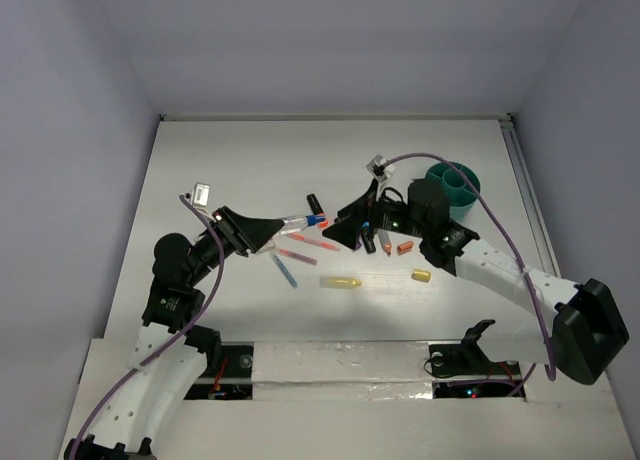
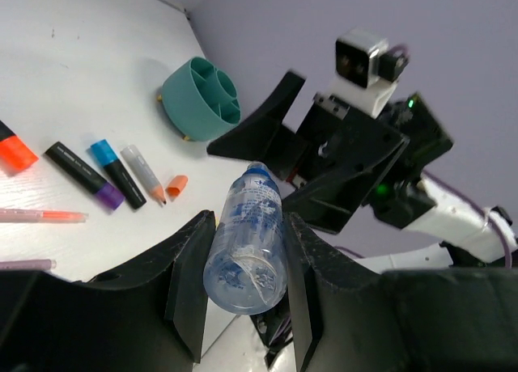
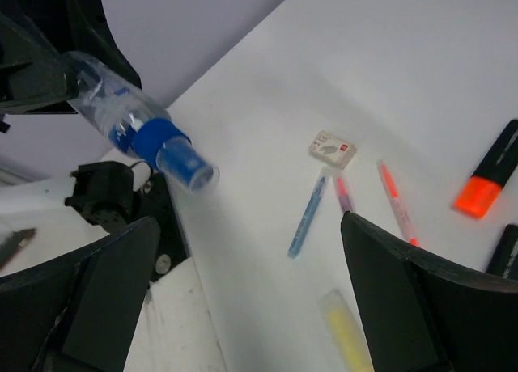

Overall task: Sort the stationery into containers
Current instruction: Place the stationery in the storage box.

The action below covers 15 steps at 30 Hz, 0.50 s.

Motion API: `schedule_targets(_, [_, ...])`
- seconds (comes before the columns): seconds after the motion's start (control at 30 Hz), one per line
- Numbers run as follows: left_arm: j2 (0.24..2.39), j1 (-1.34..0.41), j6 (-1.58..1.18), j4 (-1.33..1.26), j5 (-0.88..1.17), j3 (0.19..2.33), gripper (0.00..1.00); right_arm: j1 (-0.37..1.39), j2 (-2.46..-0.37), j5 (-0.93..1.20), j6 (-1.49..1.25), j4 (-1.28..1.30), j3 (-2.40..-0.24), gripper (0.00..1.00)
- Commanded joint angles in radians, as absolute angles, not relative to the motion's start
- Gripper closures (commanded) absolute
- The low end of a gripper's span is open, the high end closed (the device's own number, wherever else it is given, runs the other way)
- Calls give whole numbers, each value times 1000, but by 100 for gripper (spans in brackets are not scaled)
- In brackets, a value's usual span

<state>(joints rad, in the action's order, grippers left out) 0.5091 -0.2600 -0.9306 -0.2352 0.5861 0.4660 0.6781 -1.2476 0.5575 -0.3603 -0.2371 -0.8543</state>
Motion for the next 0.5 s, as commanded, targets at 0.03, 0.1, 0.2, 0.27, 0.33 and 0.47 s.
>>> schedule_targets(0.03, [497, -253, -956, -357, 531, 460, 100, 676, -1180, 488, -699, -636, -697, 0])
schedule_targets(0.1, [497, -253, -974, -380, 526, 451, 100, 676, -1203, 535, -829, -840, -629, 0])
schedule_targets(0.2, [500, -253, -997, -432, 532, 437, 100, 676, -1297, 633, -968, -1093, -614, 0])
schedule_targets(0.27, [496, -253, -1006, -440, 537, 434, 100, 686, -1354, 650, -1012, -1193, -621, 0])
schedule_targets(0.33, [486, -253, -1017, -442, 535, 426, 100, 701, -1382, 663, -1020, -1219, -649, 0])
schedule_targets(0.47, [453, -253, -1041, -459, 528, 405, 100, 741, -1437, 647, -1020, -1259, -699, 0])
